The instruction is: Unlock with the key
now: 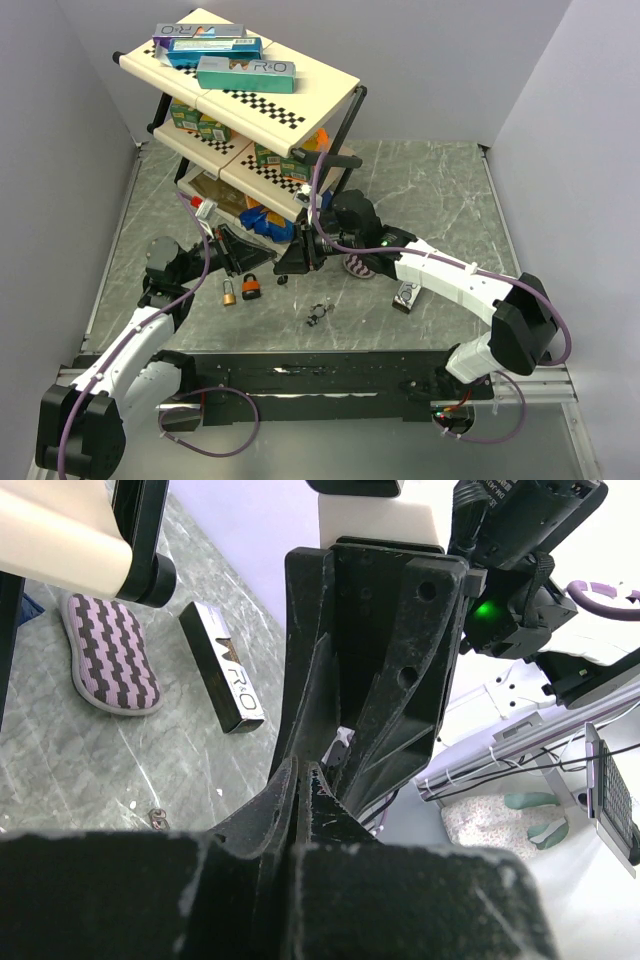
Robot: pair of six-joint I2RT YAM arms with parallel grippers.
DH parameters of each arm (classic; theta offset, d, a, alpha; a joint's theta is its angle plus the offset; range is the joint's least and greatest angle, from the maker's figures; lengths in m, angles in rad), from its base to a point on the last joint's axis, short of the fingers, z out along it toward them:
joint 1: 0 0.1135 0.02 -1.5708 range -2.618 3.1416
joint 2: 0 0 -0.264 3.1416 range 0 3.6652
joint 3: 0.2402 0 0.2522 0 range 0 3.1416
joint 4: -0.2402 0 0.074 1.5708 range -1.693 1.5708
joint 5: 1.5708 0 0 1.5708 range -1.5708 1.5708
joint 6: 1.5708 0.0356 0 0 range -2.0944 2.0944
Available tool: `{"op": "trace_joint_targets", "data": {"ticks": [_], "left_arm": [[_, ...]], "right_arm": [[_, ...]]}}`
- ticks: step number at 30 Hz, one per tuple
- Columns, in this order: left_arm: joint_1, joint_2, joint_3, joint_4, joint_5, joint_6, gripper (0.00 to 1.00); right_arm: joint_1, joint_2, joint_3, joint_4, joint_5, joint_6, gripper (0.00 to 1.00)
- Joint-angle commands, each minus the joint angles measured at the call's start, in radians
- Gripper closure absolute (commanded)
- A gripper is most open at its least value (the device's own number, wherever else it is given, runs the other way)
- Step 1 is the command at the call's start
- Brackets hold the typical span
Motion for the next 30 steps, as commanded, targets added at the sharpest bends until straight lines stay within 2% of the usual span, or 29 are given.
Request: {"op": "trace_joint_targets", "data": {"ticks": [1, 10, 17, 21, 30], "left_arm": [[-0.001, -0.005, 0.029, 0.041, 0.009, 0.021, 0.99], [-0.001, -0.012, 0.029, 0.033, 0.006, 0.024, 0.99], [-0.001, -0.018, 0.027, 0.033, 0.004, 0.023, 0.99], [-0.001, -0.027, 0.024, 0.03, 0.003, 0.023, 0.99], [-0.001, -0.038, 0.018, 0.035, 0.001, 0.014, 0.99]], "right_arm": [[0.006, -0.002, 0.039, 0.021, -0.018, -0.016, 0.62], [0.008, -0.014, 0.025, 0.021, -0.009, -0.01, 0.69], [0.006, -0.026, 0.006, 0.021, 0.0, -0.005, 0.69], [0.006, -0.037, -0.01, 0.03, 0.002, 0.007, 0.63], [-0.01, -0.08, -0.067, 0.079, 0.016, 0.038, 0.63]]}}
